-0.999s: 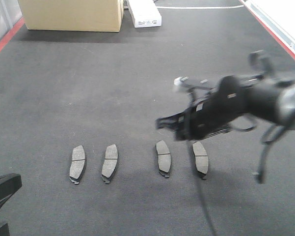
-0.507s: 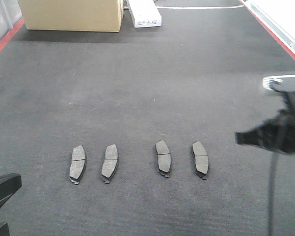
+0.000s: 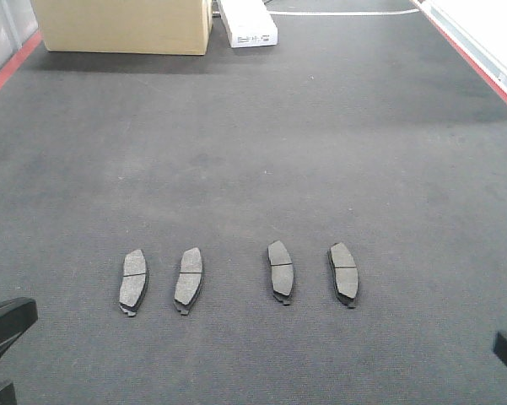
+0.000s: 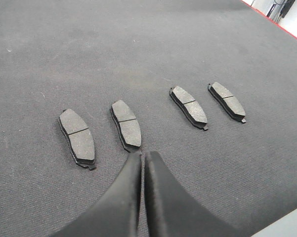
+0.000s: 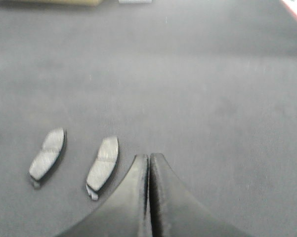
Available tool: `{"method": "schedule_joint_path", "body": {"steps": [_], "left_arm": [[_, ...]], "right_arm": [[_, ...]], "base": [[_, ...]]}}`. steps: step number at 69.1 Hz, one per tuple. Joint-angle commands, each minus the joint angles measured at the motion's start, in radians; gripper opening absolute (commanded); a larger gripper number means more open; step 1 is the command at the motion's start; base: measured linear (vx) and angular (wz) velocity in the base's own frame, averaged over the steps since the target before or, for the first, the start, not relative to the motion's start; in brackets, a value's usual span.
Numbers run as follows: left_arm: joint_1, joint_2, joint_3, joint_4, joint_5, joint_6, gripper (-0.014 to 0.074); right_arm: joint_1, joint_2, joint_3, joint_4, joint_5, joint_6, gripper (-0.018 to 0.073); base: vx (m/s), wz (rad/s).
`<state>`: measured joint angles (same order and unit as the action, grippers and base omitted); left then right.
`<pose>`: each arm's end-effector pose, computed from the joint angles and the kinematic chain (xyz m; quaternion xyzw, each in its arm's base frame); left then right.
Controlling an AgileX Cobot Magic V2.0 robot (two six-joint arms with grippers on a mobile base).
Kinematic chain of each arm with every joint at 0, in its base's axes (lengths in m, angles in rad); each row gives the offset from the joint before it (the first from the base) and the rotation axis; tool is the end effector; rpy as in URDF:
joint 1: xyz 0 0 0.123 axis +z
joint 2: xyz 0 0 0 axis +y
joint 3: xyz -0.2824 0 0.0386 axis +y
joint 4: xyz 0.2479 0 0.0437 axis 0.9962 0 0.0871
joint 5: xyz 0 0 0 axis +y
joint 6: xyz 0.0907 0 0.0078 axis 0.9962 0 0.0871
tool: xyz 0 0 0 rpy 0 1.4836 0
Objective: Move and align brake pads A on conveyor
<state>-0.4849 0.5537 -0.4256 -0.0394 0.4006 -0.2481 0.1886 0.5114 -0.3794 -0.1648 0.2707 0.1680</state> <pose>0.1000 -0.0543 0.2770 0.0886 0.8400 -0.2068 0.4937 0.1094 0.0168 0.2775 -0.0596 0.8061 0.0404 0.5874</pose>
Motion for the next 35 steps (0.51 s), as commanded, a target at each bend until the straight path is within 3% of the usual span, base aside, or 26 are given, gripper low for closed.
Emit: {"method": "schedule_joint_path", "body": {"steps": [1, 35], "left_arm": [[-0.004, 0.0, -0.024, -0.003, -0.07, 0.001, -0.0006], [-0.004, 0.0, -0.024, -0.003, -0.07, 0.001, -0.0006]], "right_arm": [[-0.005, -0.023, -0.024, -0.012, -0.083, -0.005, -0.0005], [-0.005, -0.034, -0.024, -0.009, -0.083, -0.005, -0.0005]], "base": [[0.0, 0.0], [0.0, 0.0]]}}
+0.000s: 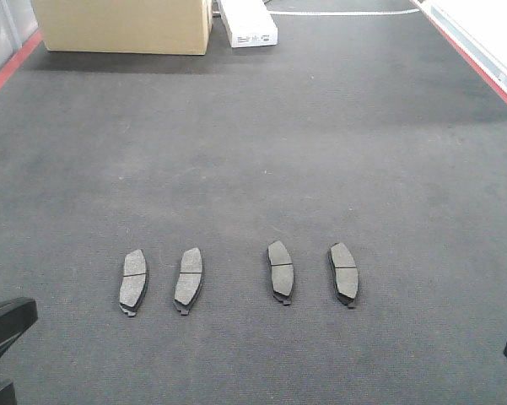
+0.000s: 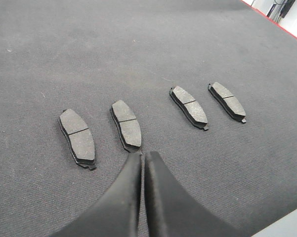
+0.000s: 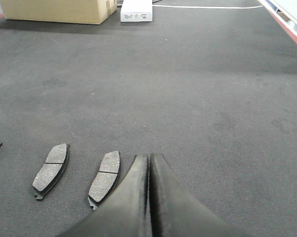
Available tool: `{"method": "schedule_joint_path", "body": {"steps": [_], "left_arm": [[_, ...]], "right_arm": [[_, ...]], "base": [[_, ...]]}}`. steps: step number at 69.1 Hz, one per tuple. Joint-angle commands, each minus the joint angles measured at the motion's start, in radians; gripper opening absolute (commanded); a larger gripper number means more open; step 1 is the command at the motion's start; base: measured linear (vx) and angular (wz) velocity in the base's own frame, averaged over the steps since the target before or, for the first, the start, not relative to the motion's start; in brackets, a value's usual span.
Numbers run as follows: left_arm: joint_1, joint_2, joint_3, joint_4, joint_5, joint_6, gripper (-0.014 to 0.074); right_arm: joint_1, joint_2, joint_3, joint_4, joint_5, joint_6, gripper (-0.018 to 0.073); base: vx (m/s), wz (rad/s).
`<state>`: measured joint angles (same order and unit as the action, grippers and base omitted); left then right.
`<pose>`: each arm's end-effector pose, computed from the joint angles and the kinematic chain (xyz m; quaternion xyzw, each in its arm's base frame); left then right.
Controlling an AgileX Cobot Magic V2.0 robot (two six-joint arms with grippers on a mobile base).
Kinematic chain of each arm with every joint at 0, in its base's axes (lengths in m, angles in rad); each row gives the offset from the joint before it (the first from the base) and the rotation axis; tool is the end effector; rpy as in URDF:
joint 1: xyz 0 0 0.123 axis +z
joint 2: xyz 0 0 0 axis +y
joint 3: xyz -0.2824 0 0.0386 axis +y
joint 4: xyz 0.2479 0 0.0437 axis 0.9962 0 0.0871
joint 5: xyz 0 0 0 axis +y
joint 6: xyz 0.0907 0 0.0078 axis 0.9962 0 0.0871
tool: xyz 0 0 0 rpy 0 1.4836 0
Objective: Move and align brake pads A on conveyor
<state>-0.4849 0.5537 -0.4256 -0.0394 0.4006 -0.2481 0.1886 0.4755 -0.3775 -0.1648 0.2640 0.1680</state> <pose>0.1000 -0.0543 0.2770 0.0886 0.8400 -0.2068 0.4937 0.1040 0.0159 0.2813 -0.0586 0.7940 0.0426 0.6035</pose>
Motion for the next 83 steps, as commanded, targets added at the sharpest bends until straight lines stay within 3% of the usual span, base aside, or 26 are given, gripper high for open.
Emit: {"method": "schedule_joint_path", "body": {"steps": [1, 20, 38, 60, 68, 83], "left_arm": [[-0.004, 0.0, -0.024, -0.003, -0.07, 0.001, -0.0006], [-0.004, 0.0, -0.023, -0.005, -0.076, 0.011, -0.0006], [-0.004, 0.0, -0.023, -0.126, -0.131, 0.205, -0.0006], [0.003, -0.038, -0.023, -0.092, -0.158, 0.209, -0.0006], [0.076, -0.144, -0.023, -0.09, -0.155, 0.212, -0.0006], [0.329, -0.364, -0.023, -0.028, -0.108, 0.212, -0.0006]], "right_arm": [[-0.005, 0.002, -0.026, -0.009, -0.076, -0.005, -0.0005], [-0.005, 0.002, -0.026, -0.009, -0.076, -0.005, -0.0005], [-0.005, 0.002, -0.026, -0.009, -0.076, -0.005, -0.0005], [-0.005, 0.002, -0.026, -0.009, -0.076, -0.005, -0.0005], [-0.005, 0.002, -0.026, -0.009, -0.076, -0.005, -0.0005], [-0.005, 0.002, -0.026, -0.009, -0.076, -0.005, -0.0005]], "base": [[0.0, 0.0], [0.0, 0.0], [0.0, 0.0], [0.0, 0.0], [0.0, 0.0], [0.0, 0.0]]}}
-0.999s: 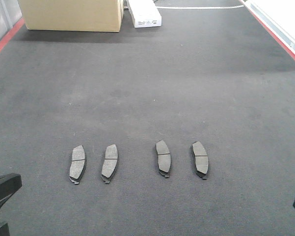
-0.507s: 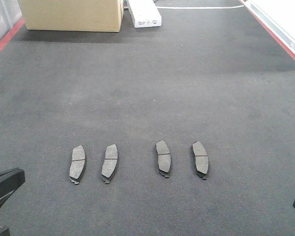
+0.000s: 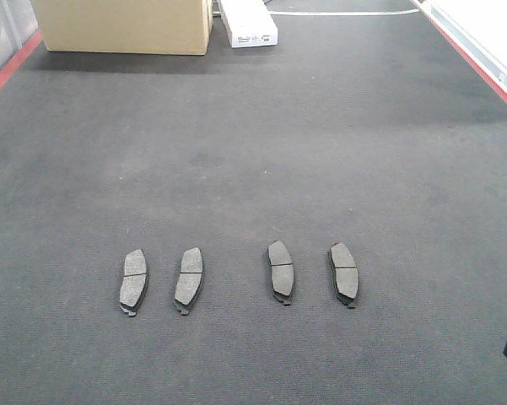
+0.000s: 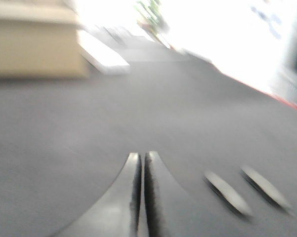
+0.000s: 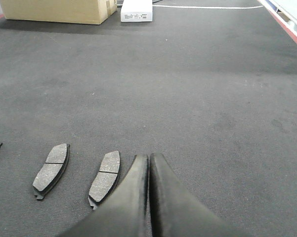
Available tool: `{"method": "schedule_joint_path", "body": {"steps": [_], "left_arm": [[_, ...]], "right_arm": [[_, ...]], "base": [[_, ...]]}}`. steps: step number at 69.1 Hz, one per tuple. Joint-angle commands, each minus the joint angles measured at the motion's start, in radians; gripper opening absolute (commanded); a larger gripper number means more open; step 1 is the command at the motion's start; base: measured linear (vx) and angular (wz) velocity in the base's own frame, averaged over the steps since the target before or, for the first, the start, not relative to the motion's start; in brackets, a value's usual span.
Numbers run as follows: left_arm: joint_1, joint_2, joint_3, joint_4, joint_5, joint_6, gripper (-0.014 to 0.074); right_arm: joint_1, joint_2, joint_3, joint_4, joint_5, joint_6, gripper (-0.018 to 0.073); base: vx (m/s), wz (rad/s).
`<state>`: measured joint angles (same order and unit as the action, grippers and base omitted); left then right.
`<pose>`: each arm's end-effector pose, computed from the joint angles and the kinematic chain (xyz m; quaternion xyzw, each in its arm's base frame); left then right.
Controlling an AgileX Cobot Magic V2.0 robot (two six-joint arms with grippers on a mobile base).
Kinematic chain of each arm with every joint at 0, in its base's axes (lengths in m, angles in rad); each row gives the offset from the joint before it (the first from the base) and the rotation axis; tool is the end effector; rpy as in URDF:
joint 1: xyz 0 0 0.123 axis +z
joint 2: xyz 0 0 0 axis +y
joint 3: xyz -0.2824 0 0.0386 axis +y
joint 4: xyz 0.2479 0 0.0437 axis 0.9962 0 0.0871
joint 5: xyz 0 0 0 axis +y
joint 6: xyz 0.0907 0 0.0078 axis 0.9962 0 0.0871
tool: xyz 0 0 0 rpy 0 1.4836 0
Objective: Move and align brake pads A on conveyor
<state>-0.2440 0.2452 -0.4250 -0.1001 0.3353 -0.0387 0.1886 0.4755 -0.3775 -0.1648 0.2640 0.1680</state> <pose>0.0597 -0.0180 0.3101 0.0516 0.7285 -0.1399 0.6687 0.1040 0.0159 0.2813 -0.0586 0.7940 0.0426 0.6035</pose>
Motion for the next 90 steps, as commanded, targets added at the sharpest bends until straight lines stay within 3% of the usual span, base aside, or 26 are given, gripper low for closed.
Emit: {"method": "schedule_joint_path", "body": {"steps": [1, 10, 17, 37, 54, 90], "left_arm": [[0.114, -0.065, -0.024, 0.039, -0.037, 0.003, -0.0006], [0.245, -0.148, -0.024, 0.116, 0.009, 0.003, -0.0006], [0.284, -0.202, -0.011, 0.156, 0.02, 0.003, -0.0006], [0.284, -0.271, 0.206, 0.17, -0.039, 0.003, -0.0006], [0.284, -0.271, 0.433, 0.153, -0.237, -0.001, -0.0006], [0.284, -0.27, 0.44, 0.154, -0.233, -0.001, -0.0006]], "right_arm": [[-0.005, 0.002, -0.026, -0.009, -0.076, -0.005, -0.0005], [-0.005, 0.002, -0.026, -0.009, -0.076, -0.005, -0.0005], [-0.005, 0.002, -0.026, -0.009, -0.076, -0.005, -0.0005], [-0.005, 0.002, -0.026, -0.009, -0.076, -0.005, -0.0005], [-0.005, 0.002, -0.026, -0.009, -0.076, -0.005, -0.0005], [-0.005, 0.002, -0.026, -0.009, -0.076, -0.005, -0.0005]], "base": [[0.0, 0.0], [0.0, 0.0], [0.0, 0.0], [0.0, 0.0], [0.0, 0.0], [0.0, 0.0]]}}
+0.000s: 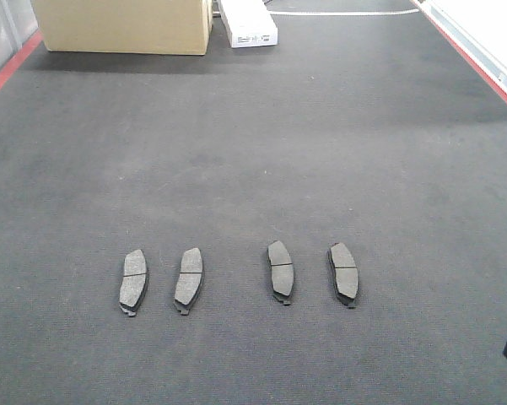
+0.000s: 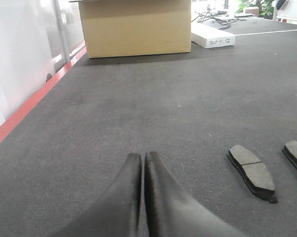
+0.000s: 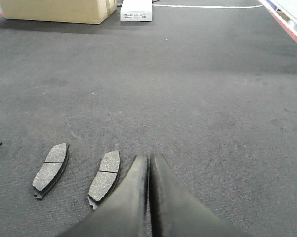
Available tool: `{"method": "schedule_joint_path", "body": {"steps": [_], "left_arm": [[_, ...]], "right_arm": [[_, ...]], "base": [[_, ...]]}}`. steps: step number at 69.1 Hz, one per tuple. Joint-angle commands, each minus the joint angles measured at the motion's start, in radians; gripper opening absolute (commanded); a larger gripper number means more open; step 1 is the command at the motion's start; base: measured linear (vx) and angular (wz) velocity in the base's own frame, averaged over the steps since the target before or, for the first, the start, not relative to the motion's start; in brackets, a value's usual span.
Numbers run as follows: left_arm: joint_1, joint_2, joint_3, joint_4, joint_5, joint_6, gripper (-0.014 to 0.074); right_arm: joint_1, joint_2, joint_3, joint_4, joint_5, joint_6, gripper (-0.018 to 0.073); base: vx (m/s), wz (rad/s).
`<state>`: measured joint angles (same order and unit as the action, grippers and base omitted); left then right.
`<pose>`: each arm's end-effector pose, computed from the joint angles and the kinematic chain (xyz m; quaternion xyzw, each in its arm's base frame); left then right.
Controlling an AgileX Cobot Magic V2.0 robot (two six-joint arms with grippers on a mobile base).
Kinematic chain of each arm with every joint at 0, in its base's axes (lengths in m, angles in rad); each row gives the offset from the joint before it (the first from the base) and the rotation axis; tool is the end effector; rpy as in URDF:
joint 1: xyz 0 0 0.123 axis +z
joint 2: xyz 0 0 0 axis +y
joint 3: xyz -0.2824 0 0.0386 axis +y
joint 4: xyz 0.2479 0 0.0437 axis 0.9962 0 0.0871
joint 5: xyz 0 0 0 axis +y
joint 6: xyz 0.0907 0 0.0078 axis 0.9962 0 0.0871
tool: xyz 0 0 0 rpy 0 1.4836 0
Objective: Move and align brake pads A on conveyor
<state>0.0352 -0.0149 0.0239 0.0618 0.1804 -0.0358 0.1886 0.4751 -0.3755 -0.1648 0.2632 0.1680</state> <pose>0.0558 0.0030 0.1895 -0.0075 0.7421 0.0243 0.6698 0.1040 0.0159 0.2808 -0.0586 0.7943 0.0426 0.6032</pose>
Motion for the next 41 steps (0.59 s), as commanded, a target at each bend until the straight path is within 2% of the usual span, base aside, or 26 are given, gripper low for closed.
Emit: {"method": "schedule_joint_path", "body": {"steps": [1, 41], "left_arm": [[0.005, -0.01, -0.009, -0.008, -0.078, -0.004, -0.0006], [0.005, -0.01, -0.009, -0.008, -0.078, -0.004, -0.0006]], "right_arm": [[-0.005, 0.002, -0.028, -0.009, -0.075, -0.005, -0.0005], [0.015, -0.004, -0.028, -0.006, -0.09, -0.005, -0.0005]], "base": [[0.0, 0.0], [0.0, 0.0]]}}
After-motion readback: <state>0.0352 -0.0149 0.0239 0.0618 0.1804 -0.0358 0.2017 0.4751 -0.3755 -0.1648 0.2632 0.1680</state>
